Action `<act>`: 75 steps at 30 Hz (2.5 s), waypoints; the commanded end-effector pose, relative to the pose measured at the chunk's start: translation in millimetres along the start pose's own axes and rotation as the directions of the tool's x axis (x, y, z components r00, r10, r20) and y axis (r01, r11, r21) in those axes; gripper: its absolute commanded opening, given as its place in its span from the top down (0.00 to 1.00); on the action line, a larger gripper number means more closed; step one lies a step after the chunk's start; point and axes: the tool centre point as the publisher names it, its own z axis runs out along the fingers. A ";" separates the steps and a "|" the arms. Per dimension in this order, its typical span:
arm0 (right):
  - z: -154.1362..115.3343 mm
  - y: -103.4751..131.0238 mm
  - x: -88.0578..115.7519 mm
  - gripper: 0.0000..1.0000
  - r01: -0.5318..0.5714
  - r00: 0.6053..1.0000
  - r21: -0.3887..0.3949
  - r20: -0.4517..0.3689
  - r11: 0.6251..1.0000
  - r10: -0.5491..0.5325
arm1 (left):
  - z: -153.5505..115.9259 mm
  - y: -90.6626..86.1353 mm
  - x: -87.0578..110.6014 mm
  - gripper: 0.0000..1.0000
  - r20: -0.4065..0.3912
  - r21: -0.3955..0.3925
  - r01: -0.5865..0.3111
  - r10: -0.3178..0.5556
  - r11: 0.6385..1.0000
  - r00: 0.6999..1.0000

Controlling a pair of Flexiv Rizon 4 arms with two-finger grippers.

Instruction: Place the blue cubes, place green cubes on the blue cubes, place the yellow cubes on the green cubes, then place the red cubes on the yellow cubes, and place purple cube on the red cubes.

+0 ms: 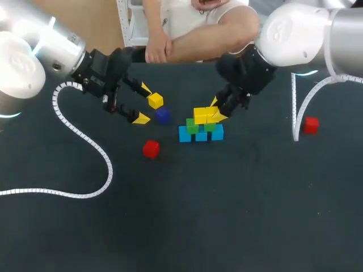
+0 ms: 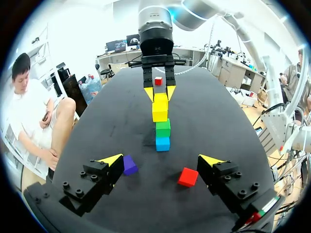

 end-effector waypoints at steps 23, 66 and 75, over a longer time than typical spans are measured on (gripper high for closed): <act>1.5 -1.0 2.2 0.38 -0.003 1.000 -0.009 0.015 1.000 0.003 | 0.1 2.1 0.3 0.00 -0.001 0.005 0.000 0.000 1.000 1.000; -57.8 5.1 29.3 0.00 -0.085 0.967 0.021 0.242 0.996 0.077 | 0.1 2.1 0.3 0.00 -0.001 0.005 0.000 0.000 1.000 1.000; -58.3 6.1 29.8 0.00 -0.083 0.970 0.012 0.231 0.996 0.078 | 0.1 2.1 0.3 0.00 -0.001 0.005 0.000 0.000 1.000 1.000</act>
